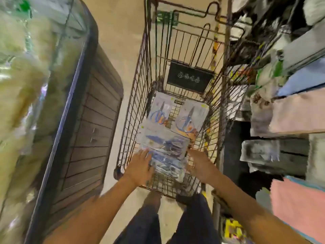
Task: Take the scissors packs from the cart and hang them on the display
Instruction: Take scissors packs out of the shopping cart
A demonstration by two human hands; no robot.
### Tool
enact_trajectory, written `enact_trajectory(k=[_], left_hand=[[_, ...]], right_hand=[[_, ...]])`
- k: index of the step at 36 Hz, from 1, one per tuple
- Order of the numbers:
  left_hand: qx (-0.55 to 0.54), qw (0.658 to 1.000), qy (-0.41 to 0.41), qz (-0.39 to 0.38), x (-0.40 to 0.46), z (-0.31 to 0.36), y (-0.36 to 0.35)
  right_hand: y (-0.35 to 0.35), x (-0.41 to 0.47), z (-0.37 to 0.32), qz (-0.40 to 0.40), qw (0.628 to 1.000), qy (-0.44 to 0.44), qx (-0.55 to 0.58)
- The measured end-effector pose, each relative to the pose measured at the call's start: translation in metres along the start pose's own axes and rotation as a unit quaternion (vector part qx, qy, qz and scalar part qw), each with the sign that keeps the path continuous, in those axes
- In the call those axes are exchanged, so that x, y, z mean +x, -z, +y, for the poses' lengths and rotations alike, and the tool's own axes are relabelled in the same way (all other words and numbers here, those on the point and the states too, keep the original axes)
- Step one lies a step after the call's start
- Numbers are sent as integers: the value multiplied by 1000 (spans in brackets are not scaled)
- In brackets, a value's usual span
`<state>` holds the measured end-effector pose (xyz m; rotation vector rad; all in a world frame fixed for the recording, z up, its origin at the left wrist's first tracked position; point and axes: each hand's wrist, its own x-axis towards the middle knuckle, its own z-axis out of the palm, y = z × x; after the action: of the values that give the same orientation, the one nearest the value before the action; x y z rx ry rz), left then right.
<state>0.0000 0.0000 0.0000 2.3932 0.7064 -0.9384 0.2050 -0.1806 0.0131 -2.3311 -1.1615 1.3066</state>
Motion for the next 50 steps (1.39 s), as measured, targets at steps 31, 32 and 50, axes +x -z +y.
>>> enact_trajectory(k=[31,32,50], left_hand=[[-149,988,28,23,92,-56,-92],[-155,987,29,21,91,-55,-89],[-267,962,34,43,80,-40,-63]], right_hand=[[-79,173,43,105,989,81,-66],[-78,173,44,80,993,66,-63],[-87,132,37,153,985,69,24]])
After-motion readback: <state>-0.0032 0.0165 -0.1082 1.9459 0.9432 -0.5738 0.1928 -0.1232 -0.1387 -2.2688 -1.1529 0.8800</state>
